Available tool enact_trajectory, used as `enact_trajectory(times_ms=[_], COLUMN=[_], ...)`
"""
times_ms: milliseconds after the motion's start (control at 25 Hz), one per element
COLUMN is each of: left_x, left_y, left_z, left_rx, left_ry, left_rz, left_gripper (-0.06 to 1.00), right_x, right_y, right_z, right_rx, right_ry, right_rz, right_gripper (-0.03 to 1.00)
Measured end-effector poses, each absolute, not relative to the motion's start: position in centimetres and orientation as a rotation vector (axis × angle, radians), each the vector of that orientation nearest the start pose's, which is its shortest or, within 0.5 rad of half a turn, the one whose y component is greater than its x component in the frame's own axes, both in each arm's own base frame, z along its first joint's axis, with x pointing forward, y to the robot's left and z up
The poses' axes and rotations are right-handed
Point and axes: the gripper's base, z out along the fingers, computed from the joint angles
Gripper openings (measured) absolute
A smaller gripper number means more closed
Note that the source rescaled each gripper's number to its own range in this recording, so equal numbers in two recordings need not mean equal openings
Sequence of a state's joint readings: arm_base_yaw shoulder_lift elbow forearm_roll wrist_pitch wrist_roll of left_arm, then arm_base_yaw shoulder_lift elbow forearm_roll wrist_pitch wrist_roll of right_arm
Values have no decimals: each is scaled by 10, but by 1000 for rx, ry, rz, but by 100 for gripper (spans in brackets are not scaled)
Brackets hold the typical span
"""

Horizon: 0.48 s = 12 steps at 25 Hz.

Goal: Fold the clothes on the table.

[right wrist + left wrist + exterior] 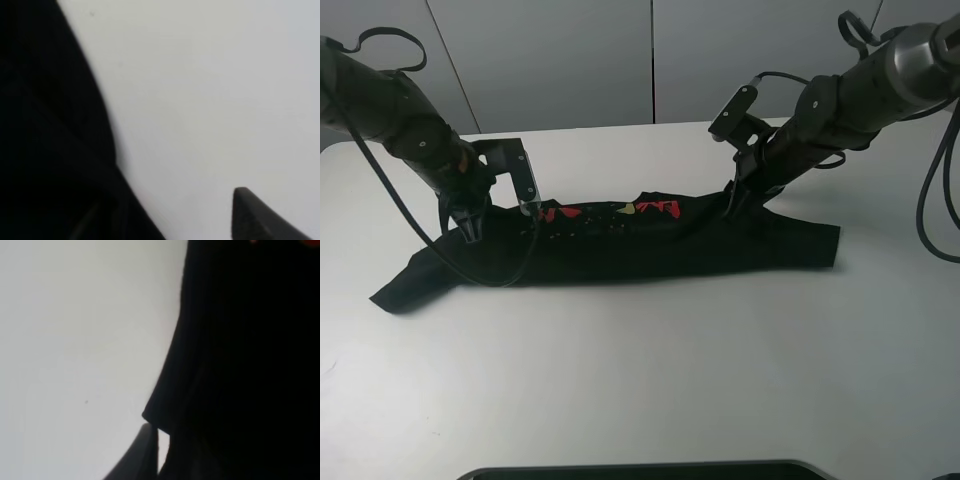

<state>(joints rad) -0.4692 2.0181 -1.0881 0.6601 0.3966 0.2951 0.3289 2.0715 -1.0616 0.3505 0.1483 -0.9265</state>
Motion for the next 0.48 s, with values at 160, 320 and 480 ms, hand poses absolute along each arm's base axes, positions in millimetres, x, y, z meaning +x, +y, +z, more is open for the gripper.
enact_trajectory(times_ms=[160,320,480], left_x=[347,345,330], left_y=[-147,-143,-132], left_z=[119,155,195], left_rx=[1546,1300,932], left_ry=[2297,2378,2529], left_rz=[476,467,428], left_gripper=[78,99,99], right_x=[361,351,329], right_y=[120,104,81], right_z=[113,171,206], right_rx=[-1052,-847,-566], right_ry=[2375,2420,2621], right_rz=[12,91,199], right_gripper=[72,72,73])
